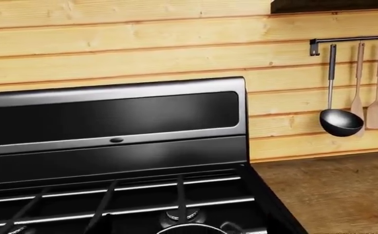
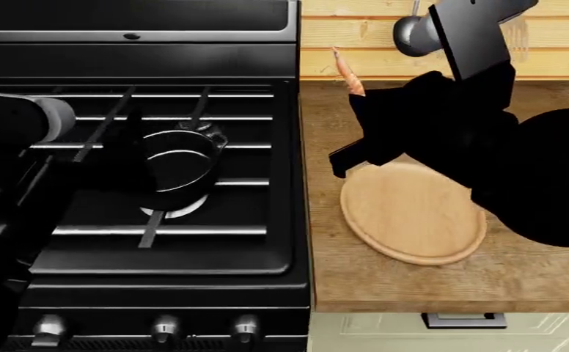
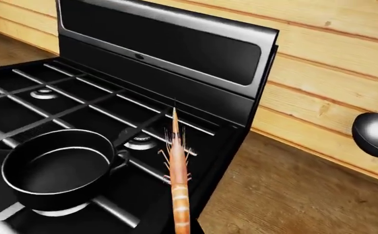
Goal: Frozen meat rests on a plate on the counter. Retrieve the meat and place it in a pot on a burner. Then turn the burner on.
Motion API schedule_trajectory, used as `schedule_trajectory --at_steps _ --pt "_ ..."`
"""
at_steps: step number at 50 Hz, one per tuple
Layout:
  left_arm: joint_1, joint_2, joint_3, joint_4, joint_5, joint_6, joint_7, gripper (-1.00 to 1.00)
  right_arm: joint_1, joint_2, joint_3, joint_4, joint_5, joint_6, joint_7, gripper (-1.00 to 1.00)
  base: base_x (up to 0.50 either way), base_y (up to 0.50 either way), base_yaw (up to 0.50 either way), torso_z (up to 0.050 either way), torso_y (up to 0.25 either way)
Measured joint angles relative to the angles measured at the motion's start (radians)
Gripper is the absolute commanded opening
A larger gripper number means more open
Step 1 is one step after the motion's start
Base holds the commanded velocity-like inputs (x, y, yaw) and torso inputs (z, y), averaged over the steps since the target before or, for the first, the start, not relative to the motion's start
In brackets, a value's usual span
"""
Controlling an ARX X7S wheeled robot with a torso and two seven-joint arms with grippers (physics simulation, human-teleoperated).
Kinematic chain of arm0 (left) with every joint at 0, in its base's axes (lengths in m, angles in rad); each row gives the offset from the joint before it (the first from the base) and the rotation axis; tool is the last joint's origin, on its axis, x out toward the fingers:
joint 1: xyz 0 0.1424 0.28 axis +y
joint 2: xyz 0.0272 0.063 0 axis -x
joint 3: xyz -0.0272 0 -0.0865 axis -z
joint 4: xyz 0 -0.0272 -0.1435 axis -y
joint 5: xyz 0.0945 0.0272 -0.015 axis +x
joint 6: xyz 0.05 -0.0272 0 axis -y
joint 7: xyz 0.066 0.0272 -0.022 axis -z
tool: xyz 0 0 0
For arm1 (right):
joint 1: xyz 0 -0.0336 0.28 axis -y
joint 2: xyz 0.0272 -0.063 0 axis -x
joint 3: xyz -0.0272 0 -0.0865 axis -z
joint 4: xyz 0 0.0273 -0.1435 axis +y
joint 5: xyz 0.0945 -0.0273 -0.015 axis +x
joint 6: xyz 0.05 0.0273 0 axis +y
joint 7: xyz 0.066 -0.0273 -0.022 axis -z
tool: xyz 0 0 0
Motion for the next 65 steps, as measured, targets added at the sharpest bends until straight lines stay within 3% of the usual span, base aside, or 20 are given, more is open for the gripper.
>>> schedule_trajectory --at_steps 36,52,65 --pt "0.032 -0.016 -0.008 0.006 0.009 0.032 0.018 1.00 0.014 0.007 -0.017 -0.023 0.022 -0.001 0.012 -1.00 0.00 0.50 0.00 0.000 0.000" --pt "0.043 -0.015 0.001 -0.001 0.037 0.050 0.044 1.00 0.030 0.007 -0.053 0.015 0.042 0.027 0.034 -1.00 0.00 0.00 0.00 0.000 0.000" --pt "0.026 -0.015 -0.002 -0.012 0.012 0.060 0.041 1.00 0.167 -0.038 -0.145 0.225 0.115 0.134 0.080 -1.00 0.00 0.00 0.00 0.000 0.000"
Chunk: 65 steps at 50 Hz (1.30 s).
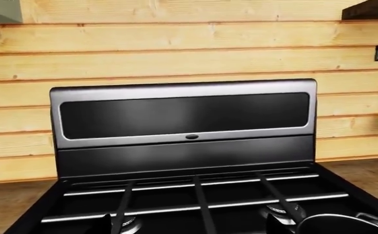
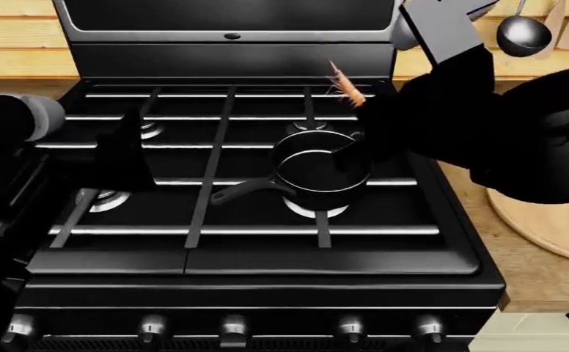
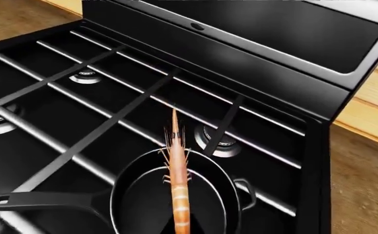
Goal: Frozen meat rests on a plate on the counter. Retrieve the meat and place it in a pot on a burner. Then turn the burner on.
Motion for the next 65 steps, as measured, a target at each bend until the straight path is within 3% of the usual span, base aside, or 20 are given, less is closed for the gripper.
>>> schedule_trajectory --at_steps 11,24,43,65 --pt "-0.010 0.000 -0.006 -0.016 -0.011 0.013 0.007 1.00 0.116 -0.050 -0.078 0.169 0.016 0.081 -0.015 -1.00 0.00 0.00 0.00 0.000 0.000" --pt "0.033 0.006 -0.015 -0.046 0.050 0.058 0.073 1.00 0.193 -0.124 -0.186 0.307 -0.077 0.127 -0.146 -1.00 0.00 0.00 0.00 0.000 0.000" --pt "0.081 0.017 0.003 -0.100 0.146 0.110 0.151 1.00 0.226 -0.205 -0.347 0.438 -0.287 0.069 -0.408 -1.00 0.00 0.00 0.00 0.000 0.000" --pt "0.101 -0.002 -0.007 -0.102 0.150 0.116 0.149 1.00 0.201 -0.239 -0.434 0.485 -0.377 0.012 -0.523 -1.00 0.00 0.00 0.00 0.000 0.000"
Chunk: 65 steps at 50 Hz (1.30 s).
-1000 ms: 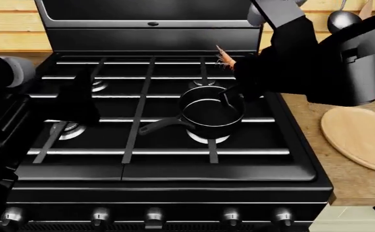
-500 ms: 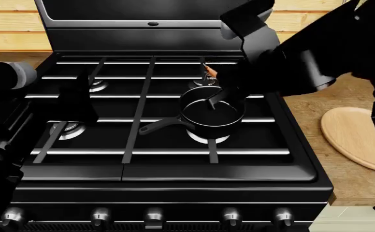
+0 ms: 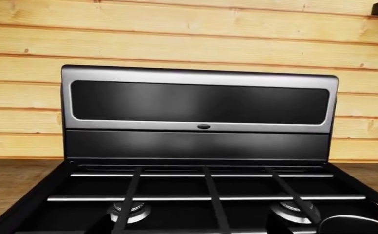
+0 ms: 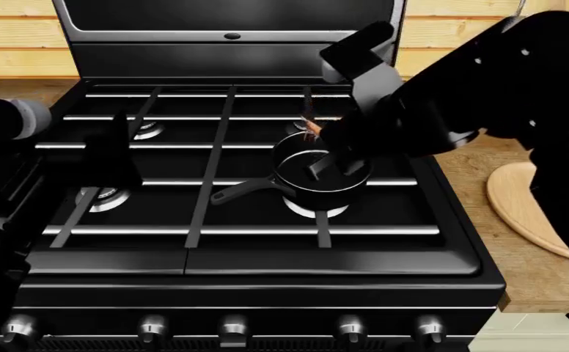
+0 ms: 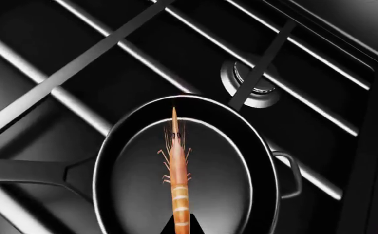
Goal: Frozen meat rests on a plate on the counter. Retrieve the meat and place it in a pot on a burner. Then turn the burner on.
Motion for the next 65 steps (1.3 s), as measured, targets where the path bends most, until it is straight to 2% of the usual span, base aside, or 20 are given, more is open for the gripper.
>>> schedule_trajectory --at_steps 19,20,36,49,56,65 --pt "0.013 -0.009 -0.005 0.003 -0.002 0.004 -0.008 1.00 0.000 -0.010 -0.038 0.013 -0.038 -0.031 -0.047 -1.00 0.00 0.00 0.00 0.000 0.000" --pt "0.013 -0.010 -0.005 0.003 -0.002 0.005 -0.008 1.00 0.001 -0.010 -0.039 0.012 -0.039 -0.031 -0.049 1.00 0.00 0.00 0.00 0.000 0.000" --pt "0.022 -0.016 -0.013 0.009 -0.008 0.012 -0.011 1.00 0.024 -0.004 -0.049 -0.017 -0.045 -0.030 -0.053 1.00 0.00 0.00 0.00 0.000 0.000" --pt "0.020 -0.031 -0.032 0.033 -0.046 0.008 -0.034 1.00 0.043 0.020 -0.015 -0.072 0.003 -0.008 0.010 1.00 0.00 0.00 0.00 0.000 0.000" --pt "0.009 -0.043 -0.041 0.053 -0.084 -0.003 -0.062 1.00 0.045 0.059 0.050 -0.146 0.082 -0.004 0.125 1.00 0.00 0.00 0.00 0.000 0.000" --pt "-0.020 -0.060 -0.039 0.076 -0.144 -0.026 -0.107 1.00 0.007 0.143 0.188 -0.299 0.255 -0.073 0.400 1.00 0.00 0.00 0.00 0.000 0.000"
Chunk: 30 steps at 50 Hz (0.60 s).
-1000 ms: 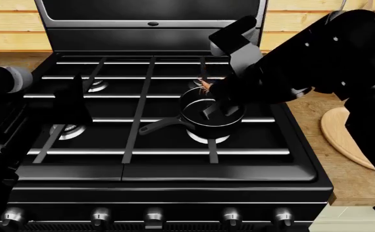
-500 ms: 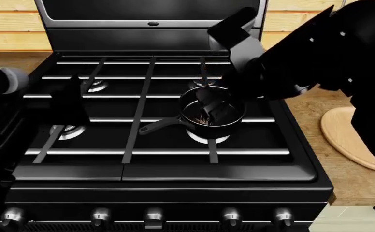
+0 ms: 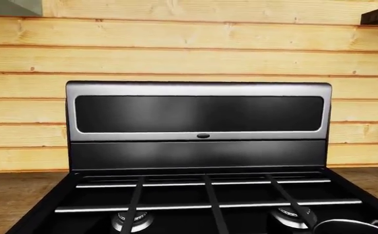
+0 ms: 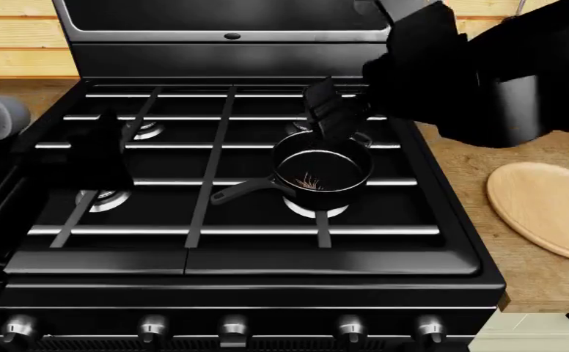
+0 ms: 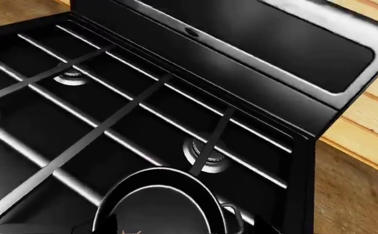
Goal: Frozen meat rests on a plate on the counter. Retrieve the meat and place it in a pot on a burner. Then turn the burner on.
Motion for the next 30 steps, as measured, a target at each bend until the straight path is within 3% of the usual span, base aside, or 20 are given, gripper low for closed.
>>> schedule_trajectory --at_steps 11,30 --pt "-0.025 -0.014 0.010 0.023 -0.058 -0.019 -0.048 1.00 -0.061 0.099 0.133 -0.185 0.124 -0.118 0.257 1.00 -0.01 0.00 0.00 0.000 0.000" --pt "-0.036 -0.011 0.043 0.024 -0.038 -0.024 -0.044 1.00 -0.145 0.201 0.220 -0.345 0.176 -0.216 0.416 1.00 -0.49 0.00 0.00 0.000 0.000"
